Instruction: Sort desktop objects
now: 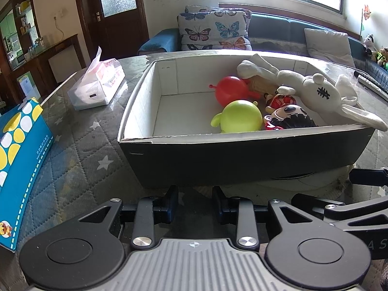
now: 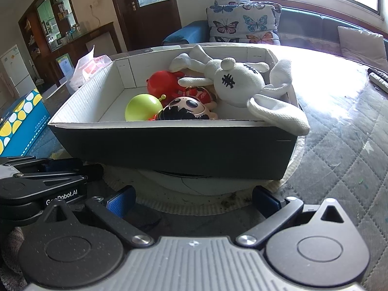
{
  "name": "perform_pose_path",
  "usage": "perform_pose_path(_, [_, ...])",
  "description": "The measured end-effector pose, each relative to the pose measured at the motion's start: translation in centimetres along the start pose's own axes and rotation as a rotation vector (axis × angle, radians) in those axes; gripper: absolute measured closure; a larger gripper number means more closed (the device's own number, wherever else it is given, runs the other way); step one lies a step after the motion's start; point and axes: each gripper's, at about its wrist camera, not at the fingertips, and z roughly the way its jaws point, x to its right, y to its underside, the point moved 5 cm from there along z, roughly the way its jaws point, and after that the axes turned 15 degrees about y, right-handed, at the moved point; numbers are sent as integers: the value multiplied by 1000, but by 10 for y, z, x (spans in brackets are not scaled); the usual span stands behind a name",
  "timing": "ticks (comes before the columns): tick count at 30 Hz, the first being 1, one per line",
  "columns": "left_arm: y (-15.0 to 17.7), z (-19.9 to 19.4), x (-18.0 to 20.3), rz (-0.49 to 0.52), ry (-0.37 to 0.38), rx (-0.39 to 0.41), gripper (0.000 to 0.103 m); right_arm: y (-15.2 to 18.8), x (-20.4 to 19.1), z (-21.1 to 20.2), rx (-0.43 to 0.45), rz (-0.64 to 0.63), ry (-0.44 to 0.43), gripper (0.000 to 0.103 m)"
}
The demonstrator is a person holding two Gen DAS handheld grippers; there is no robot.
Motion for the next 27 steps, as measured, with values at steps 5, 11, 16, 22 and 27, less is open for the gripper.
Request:
perform_pose_path(5, [-1, 1, 0, 3, -1, 0, 70, 0, 0, 1, -4, -3, 1, 0])
perform_pose_path(11, [-3, 1, 1, 0, 3, 1, 70, -2, 1, 1, -4, -6, 1, 0])
perform_pose_path(16, [-3, 2, 2, 1, 4, -1, 70, -3, 1, 1, -6, -4, 1, 0])
perform_pose_path(22, [-3, 1, 2, 0, 7, 5, 70, -4, 1, 1, -4, -6, 1, 0])
perform_pose_path(27, [-5, -1, 2, -6, 16, 16, 70, -4, 2, 0, 0, -6, 0, 0])
